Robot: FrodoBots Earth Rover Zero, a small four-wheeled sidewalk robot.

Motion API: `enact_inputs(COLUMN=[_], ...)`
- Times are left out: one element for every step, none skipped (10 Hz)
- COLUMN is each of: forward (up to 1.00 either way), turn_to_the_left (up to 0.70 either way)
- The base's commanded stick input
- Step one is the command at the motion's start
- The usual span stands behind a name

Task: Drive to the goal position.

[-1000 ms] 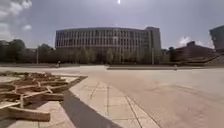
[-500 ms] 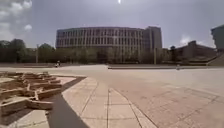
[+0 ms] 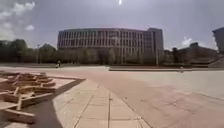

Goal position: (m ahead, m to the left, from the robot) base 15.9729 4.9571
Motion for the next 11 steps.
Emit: enact_inputs(forward=[0.70,0.70,0.70,0.70,0.70,0.70,0.70,0.70,0.70,0.70,0.70], turn_to_the_left=[0.03,0.03,0.03,0.03,0.03,0.03,0.03,0.03,0.03,0.03,0.03])
